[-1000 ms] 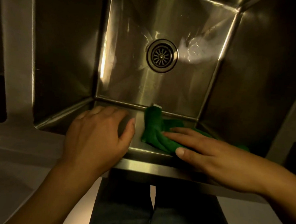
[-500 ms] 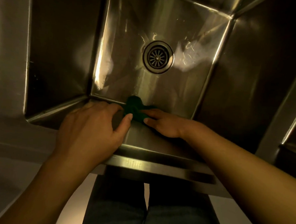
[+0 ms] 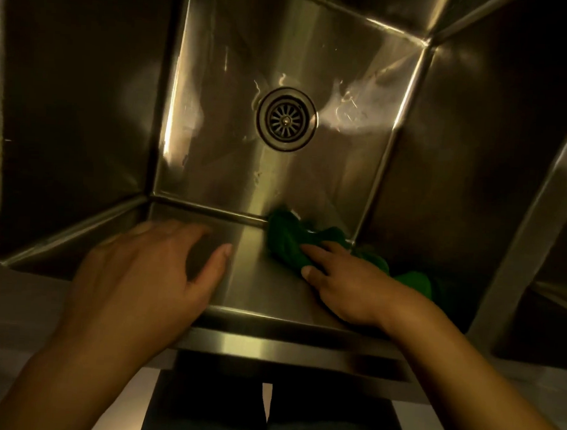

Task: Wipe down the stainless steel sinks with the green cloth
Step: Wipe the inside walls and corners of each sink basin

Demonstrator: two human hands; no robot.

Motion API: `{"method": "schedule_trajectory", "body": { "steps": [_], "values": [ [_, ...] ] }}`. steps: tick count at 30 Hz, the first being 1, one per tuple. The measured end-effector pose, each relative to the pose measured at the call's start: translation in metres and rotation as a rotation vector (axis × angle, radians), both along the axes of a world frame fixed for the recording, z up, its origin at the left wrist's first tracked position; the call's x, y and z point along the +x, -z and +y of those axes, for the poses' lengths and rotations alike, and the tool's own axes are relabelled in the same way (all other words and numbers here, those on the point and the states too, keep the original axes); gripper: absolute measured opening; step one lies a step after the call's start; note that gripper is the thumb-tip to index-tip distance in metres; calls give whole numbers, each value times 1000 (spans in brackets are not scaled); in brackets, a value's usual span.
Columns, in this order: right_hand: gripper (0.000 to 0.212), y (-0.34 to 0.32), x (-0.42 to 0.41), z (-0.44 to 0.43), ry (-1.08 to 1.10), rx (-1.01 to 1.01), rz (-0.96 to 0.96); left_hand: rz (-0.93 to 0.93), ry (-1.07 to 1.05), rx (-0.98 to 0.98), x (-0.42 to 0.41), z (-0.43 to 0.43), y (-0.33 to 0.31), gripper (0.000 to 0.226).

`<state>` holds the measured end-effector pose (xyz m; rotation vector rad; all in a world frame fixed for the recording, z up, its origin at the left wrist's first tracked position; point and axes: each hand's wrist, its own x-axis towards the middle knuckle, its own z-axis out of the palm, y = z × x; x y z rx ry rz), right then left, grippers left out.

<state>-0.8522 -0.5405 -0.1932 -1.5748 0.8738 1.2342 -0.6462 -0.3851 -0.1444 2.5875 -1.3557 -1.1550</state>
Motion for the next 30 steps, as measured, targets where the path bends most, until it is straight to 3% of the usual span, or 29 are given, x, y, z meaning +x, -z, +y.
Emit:
{"method": "schedule_trajectory", "body": {
  "steps": [3,8,15,19,21,24,30],
  "values": [
    [52,-18,-7,-8,74,110,-120,39,8,64,1,0,2,53],
    [51,-45,-7,-12,129,211,-214,59,24,120,2,-4,5,45],
    [48,-53,17,4,120,169,-397,17,-34,132,0,-3,9,39],
    [46,-21,33,1,76,146,-431,45,-20,170,-2,-13,5,21],
    [44,-6,36,-4,29,125,-457,81,-5,243,-7,-20,4,16],
    [43,3,32,-9,-113,13,-501,109,62,349,-19,-29,9,39],
    [43,-8,8,-44,-555,-178,-385,179,164,303,-54,-44,8,55]
  ]
}}
